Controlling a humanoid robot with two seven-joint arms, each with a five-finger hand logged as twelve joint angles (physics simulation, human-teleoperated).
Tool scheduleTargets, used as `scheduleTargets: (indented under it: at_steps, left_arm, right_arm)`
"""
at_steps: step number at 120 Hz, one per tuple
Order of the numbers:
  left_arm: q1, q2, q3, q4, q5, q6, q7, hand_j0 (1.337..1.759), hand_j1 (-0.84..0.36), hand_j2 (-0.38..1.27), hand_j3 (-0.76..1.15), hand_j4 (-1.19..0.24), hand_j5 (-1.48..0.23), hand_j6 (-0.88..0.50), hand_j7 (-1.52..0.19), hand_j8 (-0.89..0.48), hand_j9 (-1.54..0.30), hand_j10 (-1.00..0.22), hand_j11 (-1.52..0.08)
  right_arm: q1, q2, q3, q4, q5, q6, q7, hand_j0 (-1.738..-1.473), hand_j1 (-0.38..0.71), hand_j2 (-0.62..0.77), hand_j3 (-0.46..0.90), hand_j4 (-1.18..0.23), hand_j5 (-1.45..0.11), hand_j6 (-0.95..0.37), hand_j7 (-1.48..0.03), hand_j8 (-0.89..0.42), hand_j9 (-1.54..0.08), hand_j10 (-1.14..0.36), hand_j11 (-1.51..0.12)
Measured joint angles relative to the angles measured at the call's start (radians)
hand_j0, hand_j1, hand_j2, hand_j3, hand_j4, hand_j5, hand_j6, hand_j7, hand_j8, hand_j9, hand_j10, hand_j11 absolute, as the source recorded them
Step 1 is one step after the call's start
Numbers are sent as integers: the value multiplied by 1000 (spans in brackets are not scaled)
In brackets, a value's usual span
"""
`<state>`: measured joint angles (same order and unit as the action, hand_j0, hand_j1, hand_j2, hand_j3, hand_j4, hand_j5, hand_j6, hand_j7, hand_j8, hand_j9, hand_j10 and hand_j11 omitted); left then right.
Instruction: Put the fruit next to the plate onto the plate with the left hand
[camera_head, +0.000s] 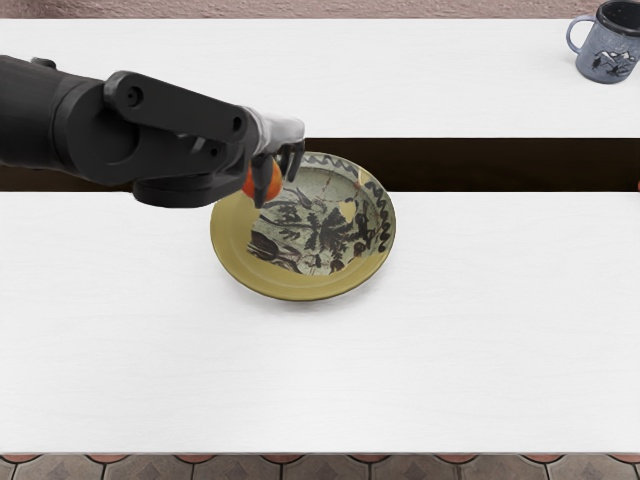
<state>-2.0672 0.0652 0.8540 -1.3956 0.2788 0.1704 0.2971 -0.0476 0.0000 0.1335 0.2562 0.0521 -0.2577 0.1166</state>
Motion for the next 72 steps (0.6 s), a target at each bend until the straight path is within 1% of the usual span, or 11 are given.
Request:
scheduleTargets:
  at_steps: [10, 17, 28, 32, 39, 55, 72]
  left_arm:
    - [4, -23, -28, 3, -3, -1, 0, 1652, -335, 548, 0, -778, -1337, -434, -1209, -292, -1195, -447, -1187]
    - [4, -33, -40, 5, -3, -2, 0, 1651, -350, 573, 0, -772, -1347, -418, -1215, -275, -1203, -437, -1187]
    - [12, -47, -52, 8, -1, 2, 1, 1651, -326, 524, 0, -778, -1326, -444, -1199, -293, -1194, -456, -1179]
    - [16, -51, -56, 9, -2, 6, 1, 1652, -303, 474, 0, -752, -1270, -471, -1149, -319, -1149, -470, -1133]
    - [24, -56, -62, 14, -1, 13, 1, 1654, -272, 415, 0, -684, -1106, -472, -1016, -370, -1018, -495, -1007]
    - [28, -59, -72, 26, -1, 20, 2, 1656, -157, 247, 0, -508, -774, -398, -727, -345, -729, -409, -722]
    - [30, -57, -80, 37, 0, 22, 2, 1657, -61, 150, 0, -385, -557, -330, -534, -303, -534, -335, -531]
  right_arm:
    - [0, 0, 0, 0, 0, 0, 0, -1658, -307, -7, 0, -35, -45, -35, -45, -35, -45, -35, -45]
    - [0, 0, 0, 0, 0, 0, 0, -1658, -307, -7, 0, -35, -45, -35, -45, -35, -45, -35, -45]
    - [0, 0, 0, 0, 0, 0, 0, -1658, -307, -7, 0, -35, -45, -35, -45, -35, -45, -35, -45]
    - [0, 0, 0, 0, 0, 0, 0, -1658, -307, -7, 0, -35, -45, -35, -45, -35, -45, -35, -45]
    - [0, 0, 0, 0, 0, 0, 0, -1658, -307, -7, 0, -35, -45, -35, -45, -35, -45, -35, -45]
    - [0, 0, 0, 0, 0, 0, 0, -1658, -308, -7, 0, -35, -45, -35, -45, -35, -45, -35, -45]
    - [0, 0, 0, 0, 0, 0, 0, -1658, -308, -7, 0, -35, -45, -35, -45, -35, -45, -35, -45]
